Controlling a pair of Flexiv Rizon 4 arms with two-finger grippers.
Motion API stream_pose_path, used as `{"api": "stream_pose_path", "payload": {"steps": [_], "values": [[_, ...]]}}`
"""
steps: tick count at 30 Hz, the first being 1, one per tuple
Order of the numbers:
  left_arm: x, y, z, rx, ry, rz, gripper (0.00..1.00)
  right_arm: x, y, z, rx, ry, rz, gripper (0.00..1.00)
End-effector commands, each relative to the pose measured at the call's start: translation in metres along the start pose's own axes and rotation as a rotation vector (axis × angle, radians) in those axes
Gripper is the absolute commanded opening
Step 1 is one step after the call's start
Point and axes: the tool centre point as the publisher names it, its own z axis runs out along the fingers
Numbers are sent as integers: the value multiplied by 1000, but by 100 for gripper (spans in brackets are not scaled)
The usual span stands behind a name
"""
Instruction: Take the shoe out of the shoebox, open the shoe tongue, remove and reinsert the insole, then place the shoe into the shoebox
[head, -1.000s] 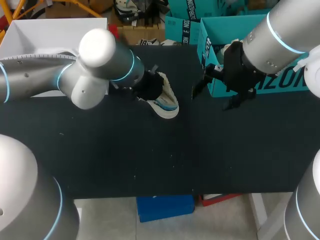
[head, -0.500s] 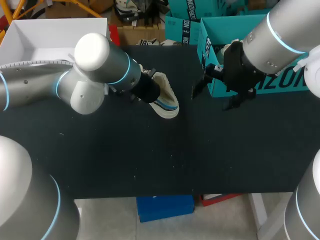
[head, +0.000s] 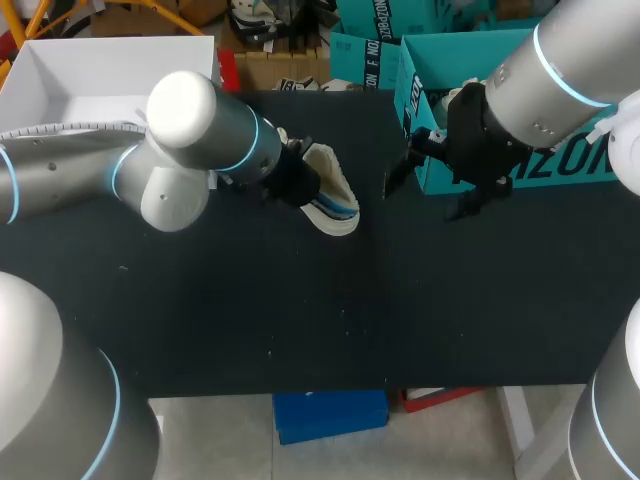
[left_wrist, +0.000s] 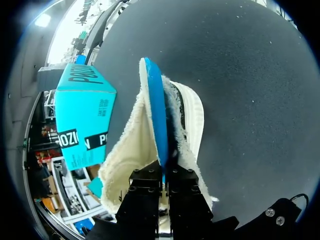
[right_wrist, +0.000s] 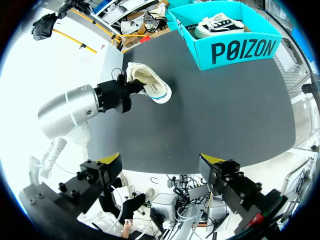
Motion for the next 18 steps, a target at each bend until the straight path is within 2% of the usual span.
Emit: {"api": "stream_pose_path", "payload": {"steps": [1,13,18], "values": [[1,1,-5,-2,-2,2,0,1,0,1,0,-2,1,100],[-8,-17,-22,30,-29,37,0,1,0,1,0,-2,1,100],[-12,-28,-25,82,-41,20,0,1,0,1,0,-2,1,100]]}}
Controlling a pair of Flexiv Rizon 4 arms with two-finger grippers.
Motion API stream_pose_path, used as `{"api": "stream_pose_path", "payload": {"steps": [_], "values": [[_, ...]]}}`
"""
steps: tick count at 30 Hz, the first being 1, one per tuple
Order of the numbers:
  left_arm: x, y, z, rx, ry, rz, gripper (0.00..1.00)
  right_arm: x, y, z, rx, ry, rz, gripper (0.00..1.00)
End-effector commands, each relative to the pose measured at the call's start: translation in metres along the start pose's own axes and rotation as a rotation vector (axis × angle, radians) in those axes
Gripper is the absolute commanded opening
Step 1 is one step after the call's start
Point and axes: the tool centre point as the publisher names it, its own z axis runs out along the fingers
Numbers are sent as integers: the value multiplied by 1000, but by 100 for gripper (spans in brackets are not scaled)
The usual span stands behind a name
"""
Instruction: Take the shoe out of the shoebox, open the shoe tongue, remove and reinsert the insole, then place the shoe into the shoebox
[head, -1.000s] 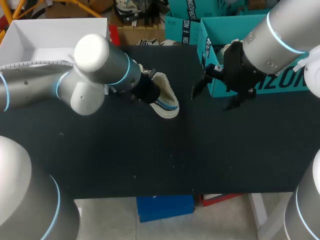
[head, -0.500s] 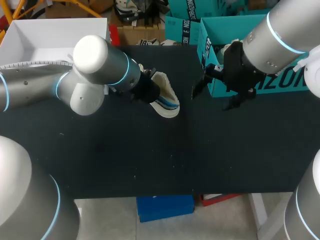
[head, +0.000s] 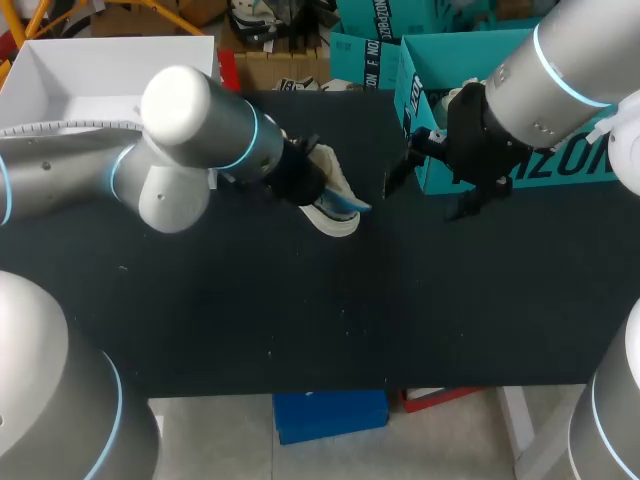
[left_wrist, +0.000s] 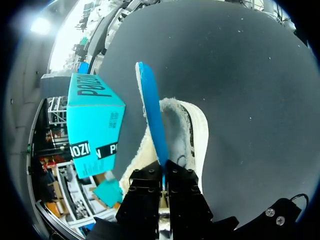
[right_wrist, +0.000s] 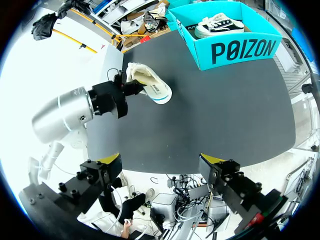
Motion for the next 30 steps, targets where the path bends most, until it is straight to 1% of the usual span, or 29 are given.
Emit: {"api": "stream_pose_path", "payload": {"steps": [1,7,12,14,16,17,20,25,28,30], "values": [[3,-4,-4,46,-7,-16,0,1,0,1,0,-2,1,100],[3,-16,1,89,-7,-42,0,1,0,1,0,-2,1,100],[5,-26,12,107,-3,-35,1,1,0,1,0,-2,1,100],[5,-26,16,107,-3,-34,40,1,0,1,0,-2,1,100],[4,-26,18,107,-5,-35,58,1,0,1,0,-2,1,100],[4,-26,19,106,-7,-36,71,1,0,1,0,-2,1,100],[4,-26,20,104,-6,-38,74,1,0,1,0,-2,1,100],[5,-25,21,101,-3,-38,75,1,0,1,0,-2,1,100],[3,-24,22,99,-3,-38,74,1,0,1,0,-2,1,100],[2,-25,23,99,-3,-37,70,1,0,1,0,-2,1,100]]}}
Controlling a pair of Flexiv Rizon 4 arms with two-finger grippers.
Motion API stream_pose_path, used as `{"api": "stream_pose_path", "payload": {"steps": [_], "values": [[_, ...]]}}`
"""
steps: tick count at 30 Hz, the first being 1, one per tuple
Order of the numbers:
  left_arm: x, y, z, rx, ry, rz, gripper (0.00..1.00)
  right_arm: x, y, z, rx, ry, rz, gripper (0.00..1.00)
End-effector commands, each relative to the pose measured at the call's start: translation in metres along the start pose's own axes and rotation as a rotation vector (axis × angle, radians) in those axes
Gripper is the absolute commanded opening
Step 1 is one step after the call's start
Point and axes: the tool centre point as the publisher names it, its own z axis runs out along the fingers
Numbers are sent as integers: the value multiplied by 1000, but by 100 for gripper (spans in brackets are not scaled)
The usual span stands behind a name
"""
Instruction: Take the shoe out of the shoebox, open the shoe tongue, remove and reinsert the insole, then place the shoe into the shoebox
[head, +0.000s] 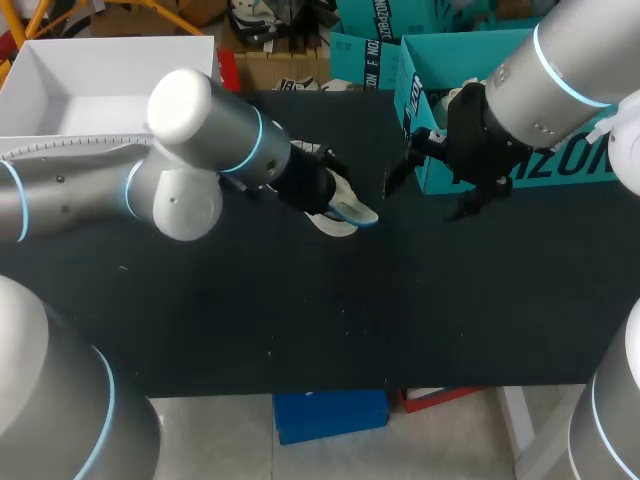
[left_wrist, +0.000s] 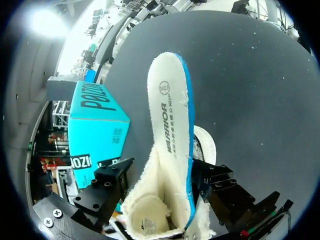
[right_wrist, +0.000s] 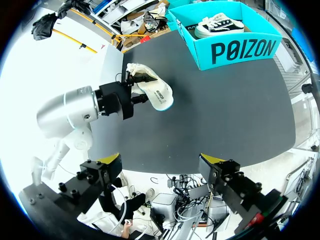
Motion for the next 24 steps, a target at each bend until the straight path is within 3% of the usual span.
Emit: {"api": "stream_pose_path", "payload": {"steps": [1,5,6,7,16,24], "values": [[1,0,4,-2,-4,3,69,1,0,1,0,-2,1,100],[-1,0,3,0,-3,6,39,1,0,1,0,-2,1,100],[-1,1,2,0,-3,5,16,1,0,1,0,-2,1,100],[-1,1,1,-1,-4,5,0,1,0,1,0,-2,1,100],[0,6,-13,-13,-14,1,0,1,0,1,0,-2,1,100],[-5,-14,-21,-41,-26,88,0,1,0,1,0,-2,1,100]]}}
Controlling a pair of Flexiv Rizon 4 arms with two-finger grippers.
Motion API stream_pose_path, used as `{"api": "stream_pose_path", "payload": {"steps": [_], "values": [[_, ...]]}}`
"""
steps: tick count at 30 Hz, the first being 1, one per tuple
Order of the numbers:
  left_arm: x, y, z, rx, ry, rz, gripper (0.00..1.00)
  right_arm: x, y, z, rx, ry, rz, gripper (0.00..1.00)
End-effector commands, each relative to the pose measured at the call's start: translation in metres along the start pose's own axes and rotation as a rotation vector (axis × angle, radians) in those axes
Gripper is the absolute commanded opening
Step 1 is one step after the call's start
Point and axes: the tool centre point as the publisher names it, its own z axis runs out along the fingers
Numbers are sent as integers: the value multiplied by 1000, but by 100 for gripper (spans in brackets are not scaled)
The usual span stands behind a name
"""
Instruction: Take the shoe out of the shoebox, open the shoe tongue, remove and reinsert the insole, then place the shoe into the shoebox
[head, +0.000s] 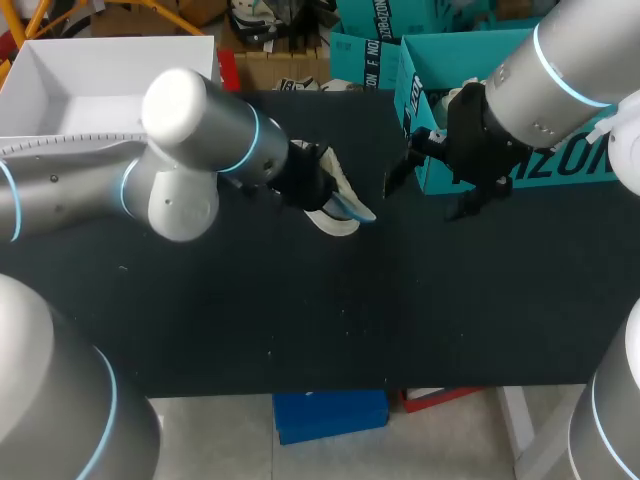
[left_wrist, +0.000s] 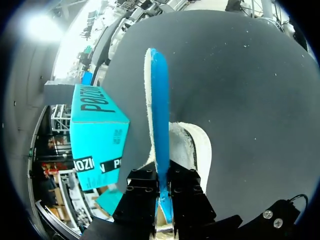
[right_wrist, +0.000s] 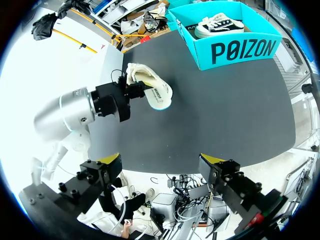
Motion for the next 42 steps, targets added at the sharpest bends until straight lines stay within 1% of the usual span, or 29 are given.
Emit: {"api": "stream_pose_path", "payload": {"steps": [1,4,9,22,26,36,42], "values": [[1,-10,-8,-27,5,27,0,1,0,1,0,-2,1,100],[4,-9,-3,-23,24,18,0,1,0,1,0,-2,1,100],[8,6,6,-30,39,-25,0,1,0,1,0,-2,1,100],[11,33,12,-81,55,-69,0,1,0,1,0,-2,1,100],[13,41,11,-98,65,-76,0,1,0,1,0,-2,1,100],[19,51,2,-143,95,-97,0,1,0,1,0,-2,1,100],[19,54,1,-149,100,-110,0,1,0,1,0,-2,1,100]]}}
